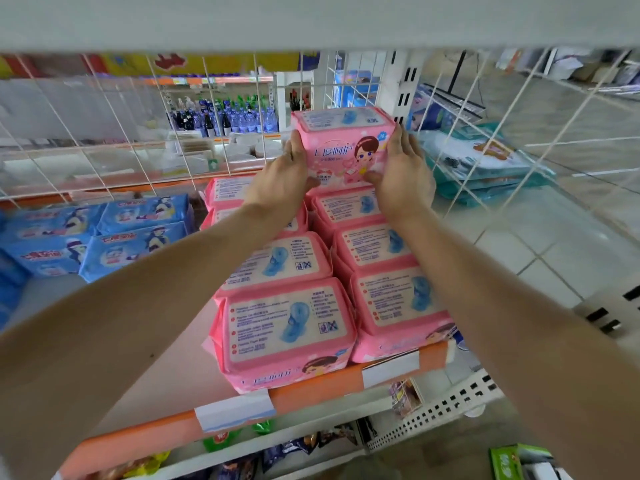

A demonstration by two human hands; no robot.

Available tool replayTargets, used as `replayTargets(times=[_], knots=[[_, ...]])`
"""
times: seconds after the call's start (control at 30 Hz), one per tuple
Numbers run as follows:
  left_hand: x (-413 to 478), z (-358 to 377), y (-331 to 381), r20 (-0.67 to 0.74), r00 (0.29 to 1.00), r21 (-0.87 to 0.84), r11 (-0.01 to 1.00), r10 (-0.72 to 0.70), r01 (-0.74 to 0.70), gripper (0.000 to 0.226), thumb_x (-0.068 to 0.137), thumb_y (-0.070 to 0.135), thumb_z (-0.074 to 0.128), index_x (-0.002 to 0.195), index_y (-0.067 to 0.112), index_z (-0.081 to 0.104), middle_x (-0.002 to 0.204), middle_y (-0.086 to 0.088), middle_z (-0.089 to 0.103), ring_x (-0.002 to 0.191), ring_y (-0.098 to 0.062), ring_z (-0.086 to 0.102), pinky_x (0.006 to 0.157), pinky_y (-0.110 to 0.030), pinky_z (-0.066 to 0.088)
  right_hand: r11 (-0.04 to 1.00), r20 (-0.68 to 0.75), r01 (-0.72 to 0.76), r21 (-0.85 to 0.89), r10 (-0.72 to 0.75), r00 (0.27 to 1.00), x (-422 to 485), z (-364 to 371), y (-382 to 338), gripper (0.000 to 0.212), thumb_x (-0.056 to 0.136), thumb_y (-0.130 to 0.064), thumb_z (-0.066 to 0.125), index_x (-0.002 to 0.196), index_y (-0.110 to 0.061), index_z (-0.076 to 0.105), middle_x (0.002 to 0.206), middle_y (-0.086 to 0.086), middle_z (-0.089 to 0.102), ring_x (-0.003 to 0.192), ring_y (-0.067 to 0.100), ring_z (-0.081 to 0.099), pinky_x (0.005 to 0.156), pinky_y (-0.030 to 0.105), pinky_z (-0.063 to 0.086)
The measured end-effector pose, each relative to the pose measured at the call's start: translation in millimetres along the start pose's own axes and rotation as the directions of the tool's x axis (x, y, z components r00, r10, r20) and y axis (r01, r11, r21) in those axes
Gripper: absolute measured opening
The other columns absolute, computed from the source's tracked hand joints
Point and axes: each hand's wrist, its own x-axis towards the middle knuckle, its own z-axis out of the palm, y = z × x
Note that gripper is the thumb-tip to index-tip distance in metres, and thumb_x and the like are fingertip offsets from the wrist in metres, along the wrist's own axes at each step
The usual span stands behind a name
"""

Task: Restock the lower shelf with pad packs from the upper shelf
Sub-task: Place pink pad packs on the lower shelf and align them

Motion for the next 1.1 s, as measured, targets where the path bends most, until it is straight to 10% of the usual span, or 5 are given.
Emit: replayTargets(times=[0.3,0.53,0.83,1.1], knots=[[-29,-12,-11,-0.056,0.998,0.160,0.987,0.007,0.002,0.075,0.097,0.055,0.050,0.152,0.010,0.025,0.151,-0.009,0.045,0.131,-0.037,0.049,0.095,-0.049,0.048,0.994,0.027,0.020,0.110,-0.023,0.999,-22,-12,1,0.085,0.100,-0.047,0.047,0.159,-0.009,-0.001,0.167,0.008,0.007,0.153,0.027,0.013,0.117,0.047,0.033],[-69,-26,-19,0.063,0.998,0.202,0.979,0.000,-0.012,0.098,0.081,0.088,0.015,0.159,0.028,0.003,0.169,0.002,0.005,0.154,-0.031,0.006,0.117,-0.070,0.006,0.950,0.070,0.312,0.001,-0.311,0.948,-63,-35,-9,0.081,0.099,-0.062,0.032,0.159,-0.021,-0.001,0.168,0.005,-0.008,0.154,0.027,-0.006,0.125,0.049,0.008],[-176,-51,-14,0.327,0.936,0.054,0.986,0.129,-0.155,0.112,0.057,0.103,0.005,0.151,0.048,-0.021,0.161,0.013,-0.033,0.149,-0.029,-0.030,0.114,-0.073,-0.005,0.917,0.023,0.399,0.026,-0.399,0.917,-152,-64,-8,0.075,0.098,-0.066,0.022,0.159,-0.023,0.014,0.168,0.005,0.002,0.155,0.026,-0.004,0.123,0.056,0.007],[-196,-21,-1,0.313,0.938,0.117,0.974,0.150,-0.195,0.106,0.068,0.098,0.021,0.153,0.044,-0.017,0.165,0.004,-0.023,0.150,-0.038,-0.023,0.113,-0.076,-0.001,0.891,-0.098,0.429,-0.146,-0.445,0.890,-193,-29,7,0.069,0.102,-0.060,0.023,0.152,-0.015,0.037,0.160,0.018,0.030,0.149,0.037,0.024,0.117,0.064,0.018]])
